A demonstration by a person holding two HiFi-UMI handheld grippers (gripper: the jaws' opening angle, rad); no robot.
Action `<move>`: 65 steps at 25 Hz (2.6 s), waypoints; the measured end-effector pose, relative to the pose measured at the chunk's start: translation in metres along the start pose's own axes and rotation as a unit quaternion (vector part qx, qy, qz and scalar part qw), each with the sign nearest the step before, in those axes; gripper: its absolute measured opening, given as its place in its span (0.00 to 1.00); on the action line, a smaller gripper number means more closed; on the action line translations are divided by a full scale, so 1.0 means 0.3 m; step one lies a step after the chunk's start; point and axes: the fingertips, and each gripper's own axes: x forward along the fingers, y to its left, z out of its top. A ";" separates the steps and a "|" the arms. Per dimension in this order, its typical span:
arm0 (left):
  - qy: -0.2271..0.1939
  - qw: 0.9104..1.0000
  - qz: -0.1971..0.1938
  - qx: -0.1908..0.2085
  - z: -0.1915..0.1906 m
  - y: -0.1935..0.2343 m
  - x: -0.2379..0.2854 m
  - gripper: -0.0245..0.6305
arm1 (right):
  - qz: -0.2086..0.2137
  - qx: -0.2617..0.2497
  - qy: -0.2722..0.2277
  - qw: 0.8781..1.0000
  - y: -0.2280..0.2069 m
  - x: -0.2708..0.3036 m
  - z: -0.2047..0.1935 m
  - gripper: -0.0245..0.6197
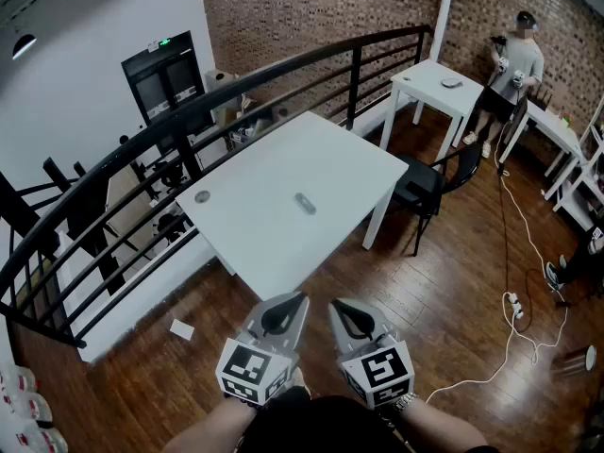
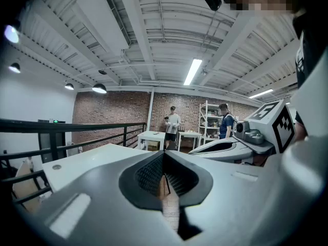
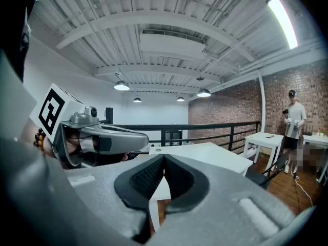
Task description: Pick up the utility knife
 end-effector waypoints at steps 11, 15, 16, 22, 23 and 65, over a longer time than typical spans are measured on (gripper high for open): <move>0.020 1.000 -0.022 0.003 0.023 0.263 0.092 0.06 | -0.006 0.000 0.012 1.000 -0.009 0.304 0.072 0.02; 0.024 0.999 -0.024 0.005 0.024 0.312 0.122 0.06 | -0.004 -0.005 0.020 1.000 -0.023 0.374 0.079 0.03; 0.026 0.999 -0.024 0.004 0.019 0.323 0.132 0.06 | -0.003 -0.006 0.023 1.000 -0.029 0.393 0.078 0.03; 0.047 0.999 -0.017 0.003 -0.012 0.400 0.209 0.06 | 0.007 -0.001 0.042 0.999 -0.082 0.510 0.043 0.04; 0.050 0.999 -0.016 0.003 -0.017 0.415 0.228 0.06 | 0.007 0.000 0.045 0.999 -0.099 0.530 0.038 0.04; 0.202 0.969 0.084 -0.113 -0.363 0.926 0.774 0.06 | 0.069 0.034 0.251 0.965 -0.582 1.311 -0.434 0.32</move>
